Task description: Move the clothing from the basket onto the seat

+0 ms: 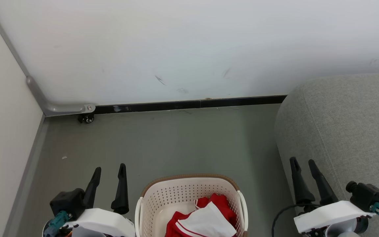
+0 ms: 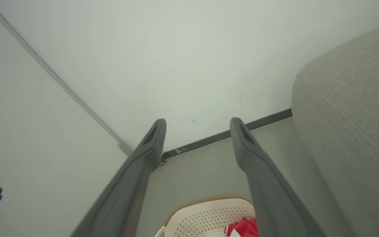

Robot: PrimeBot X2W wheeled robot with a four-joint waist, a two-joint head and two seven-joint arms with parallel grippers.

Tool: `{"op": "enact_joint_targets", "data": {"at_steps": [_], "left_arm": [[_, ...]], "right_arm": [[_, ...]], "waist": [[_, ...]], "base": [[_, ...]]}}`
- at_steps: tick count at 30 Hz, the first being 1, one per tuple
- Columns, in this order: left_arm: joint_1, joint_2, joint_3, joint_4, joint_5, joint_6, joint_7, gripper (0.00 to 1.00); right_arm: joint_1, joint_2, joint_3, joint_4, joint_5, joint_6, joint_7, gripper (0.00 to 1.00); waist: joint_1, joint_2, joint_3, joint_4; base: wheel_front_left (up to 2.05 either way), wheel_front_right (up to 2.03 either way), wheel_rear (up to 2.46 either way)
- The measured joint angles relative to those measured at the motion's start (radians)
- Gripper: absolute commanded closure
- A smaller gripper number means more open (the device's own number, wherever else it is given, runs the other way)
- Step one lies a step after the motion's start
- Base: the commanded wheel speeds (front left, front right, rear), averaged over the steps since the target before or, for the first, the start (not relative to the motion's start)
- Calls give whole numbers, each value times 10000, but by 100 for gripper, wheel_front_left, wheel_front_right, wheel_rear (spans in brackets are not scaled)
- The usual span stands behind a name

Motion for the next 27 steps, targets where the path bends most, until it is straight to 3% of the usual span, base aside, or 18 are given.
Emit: {"op": "enact_joint_targets", "data": {"at_steps": [21, 27], "left_arm": [[-8, -17, -677, 508, 3005, 514, -759, 0], [-165, -92, -692, 566, 3093, 512, -759, 0]], "right_arm": [[-351, 234, 84, 849, -3183, 0, -15, 0], [-396, 253, 90, 953, -3264, 2, 211, 0]], "waist": [[-2, 0, 67, 25], [-1, 0, 77, 28]], "base": [[0, 0, 0], [0, 0, 0]]}}
